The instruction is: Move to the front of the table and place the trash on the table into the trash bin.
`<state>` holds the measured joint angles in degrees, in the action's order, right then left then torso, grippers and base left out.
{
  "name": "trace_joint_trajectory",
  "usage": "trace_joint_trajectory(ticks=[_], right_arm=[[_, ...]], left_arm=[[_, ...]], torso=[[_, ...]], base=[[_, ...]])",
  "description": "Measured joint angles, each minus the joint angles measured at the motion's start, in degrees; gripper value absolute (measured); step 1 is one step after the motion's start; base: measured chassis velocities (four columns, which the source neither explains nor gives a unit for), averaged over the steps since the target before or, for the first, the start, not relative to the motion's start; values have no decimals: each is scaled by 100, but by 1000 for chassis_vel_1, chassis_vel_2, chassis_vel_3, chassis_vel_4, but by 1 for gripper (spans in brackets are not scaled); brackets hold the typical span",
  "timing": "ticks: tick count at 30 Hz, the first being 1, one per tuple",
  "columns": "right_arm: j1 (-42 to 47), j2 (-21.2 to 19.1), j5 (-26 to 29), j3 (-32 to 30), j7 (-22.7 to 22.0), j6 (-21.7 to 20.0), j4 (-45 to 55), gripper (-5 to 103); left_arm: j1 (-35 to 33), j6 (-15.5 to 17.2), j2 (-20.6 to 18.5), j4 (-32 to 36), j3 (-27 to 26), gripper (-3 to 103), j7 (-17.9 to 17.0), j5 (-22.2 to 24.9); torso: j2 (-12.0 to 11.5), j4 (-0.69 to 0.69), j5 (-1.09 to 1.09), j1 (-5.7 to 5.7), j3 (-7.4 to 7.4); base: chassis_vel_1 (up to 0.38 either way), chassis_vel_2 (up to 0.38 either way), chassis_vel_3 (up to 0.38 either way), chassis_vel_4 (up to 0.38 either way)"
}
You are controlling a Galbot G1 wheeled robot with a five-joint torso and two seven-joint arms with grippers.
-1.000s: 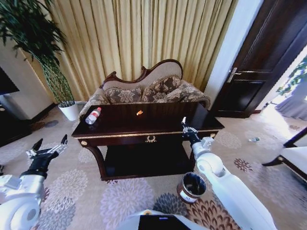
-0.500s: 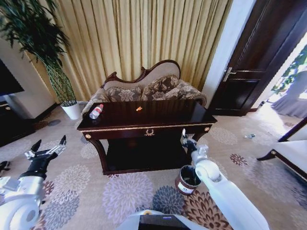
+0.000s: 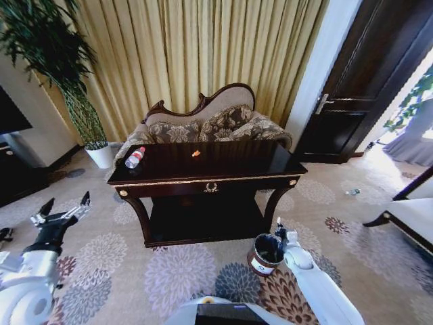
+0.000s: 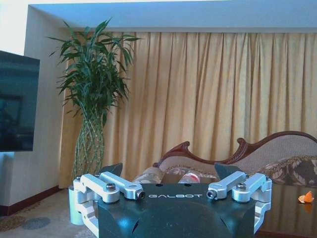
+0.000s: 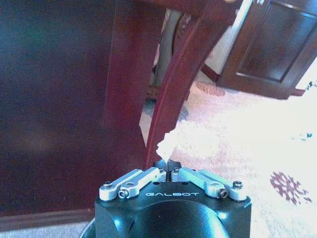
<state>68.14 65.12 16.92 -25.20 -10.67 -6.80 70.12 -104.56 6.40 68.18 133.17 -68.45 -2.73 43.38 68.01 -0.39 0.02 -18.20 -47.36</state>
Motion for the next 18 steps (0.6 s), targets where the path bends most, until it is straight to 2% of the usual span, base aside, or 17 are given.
trace_joint_trajectory(ticks=[4,5,6,7,8,9,11,12,14,15,18], right_arm=[[38,88,-128,-15,37,25,-117,-2],[45,112,-190,-16,53,53,-144,4],[46,132,-236,-17,55,81,-154,14],[46,132,-236,-17,55,81,-154,14],[45,144,-263,-18,53,98,-158,19],[41,155,-287,-19,43,119,-162,19],[34,153,-305,-19,31,151,-156,30],[34,153,-305,-19,31,151,-156,30],[20,140,-308,-17,9,172,-120,41],[20,140,-308,-17,9,172,-120,41],[-4,121,-303,-1,-41,207,-87,57]], left_arm=[[14,0,-5,-2,13,100,0,-7],[19,0,-11,-1,24,100,1,-7],[23,1,-19,6,29,100,1,-7],[23,1,-19,6,29,100,1,-7],[24,2,-20,10,29,100,1,-7],[24,3,-22,11,29,100,1,-7],[20,3,-23,7,28,100,1,-11],[20,3,-23,7,28,100,1,-11],[6,0,-8,3,25,100,2,-16],[6,0,-8,3,25,100,2,-16],[-14,-15,20,7,21,100,15,-22]], torso=[[0,-1,0,0,0],[1,-1,-1,1,0],[1,-1,0,1,1],[1,-1,0,1,1],[1,0,-1,1,1],[1,0,0,1,0],[1,0,-1,1,0],[1,0,-1,1,0],[1,-1,-1,1,0],[1,-1,-1,1,0],[1,0,0,1,0]], base=[[0,0,0,0],[0,0,0,0],[0,0,0,0],[0,0,0,0],[0,0,0,0],[0,0,0,0],[0,0,0,0],[0,0,0,0],[0,0,0,0],[0,0,0,0],[0,0,0,0]])
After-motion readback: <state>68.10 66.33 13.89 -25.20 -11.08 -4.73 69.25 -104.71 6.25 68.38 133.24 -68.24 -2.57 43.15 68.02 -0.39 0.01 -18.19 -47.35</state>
